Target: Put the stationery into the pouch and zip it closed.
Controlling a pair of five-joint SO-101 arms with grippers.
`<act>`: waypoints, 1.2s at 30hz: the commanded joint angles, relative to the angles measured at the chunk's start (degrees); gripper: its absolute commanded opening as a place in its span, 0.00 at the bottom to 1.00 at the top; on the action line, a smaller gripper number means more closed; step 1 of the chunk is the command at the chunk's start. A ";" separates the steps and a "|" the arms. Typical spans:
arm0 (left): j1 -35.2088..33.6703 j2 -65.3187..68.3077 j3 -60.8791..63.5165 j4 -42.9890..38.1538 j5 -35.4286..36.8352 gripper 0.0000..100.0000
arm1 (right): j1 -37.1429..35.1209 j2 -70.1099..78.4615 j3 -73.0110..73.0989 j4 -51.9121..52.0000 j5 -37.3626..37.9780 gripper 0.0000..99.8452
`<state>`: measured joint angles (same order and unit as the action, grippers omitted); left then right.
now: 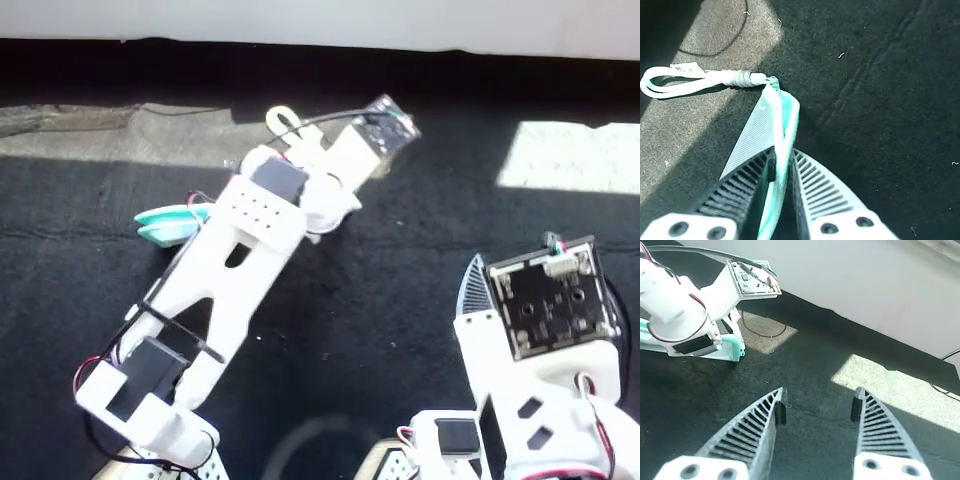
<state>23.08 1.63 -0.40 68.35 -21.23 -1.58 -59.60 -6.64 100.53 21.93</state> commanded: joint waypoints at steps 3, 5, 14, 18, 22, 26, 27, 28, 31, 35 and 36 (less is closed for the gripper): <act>0.84 -0.13 1.19 0.88 0.88 0.01 | 0.48 -0.22 0.22 0.22 -0.18 0.21; 2.07 -0.13 2.95 0.88 0.88 0.01 | 0.48 -0.04 0.31 0.22 -0.18 0.21; 6.37 -1.80 -0.92 8.79 5.01 0.21 | 0.48 0.22 4.26 0.22 -0.53 0.21; 7.16 -6.64 -11.12 20.22 5.01 0.26 | 0.48 0.13 10.33 -0.04 -0.53 0.21; 4.62 -13.41 -19.82 29.19 4.92 0.26 | 0.48 -0.22 18.33 -3.82 -0.26 0.21; -4.18 -22.20 -20.44 32.18 4.92 0.21 | 0.57 0.04 27.21 -6.37 -0.18 0.16; -7.87 -24.66 -19.30 32.18 4.92 0.16 | 0.57 -0.22 29.58 -7.52 -0.18 0.11; -11.56 -26.95 -17.63 32.18 4.92 0.08 | 0.57 -0.40 31.60 -8.48 -0.18 0.04; -23.60 -33.71 -9.36 32.18 4.92 0.04 | 0.57 -0.40 35.03 -9.36 -0.44 0.02; -38.20 -44.00 4.26 32.09 1.23 0.01 | 0.48 -0.48 35.91 -11.56 -0.53 0.01; -40.92 -47.08 8.04 32.09 -0.97 0.01 | 0.48 -1.01 36.79 -12.53 -0.53 0.01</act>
<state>-8.84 -37.67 -1.01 100.09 -18.24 -1.49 -59.43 29.41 90.51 21.93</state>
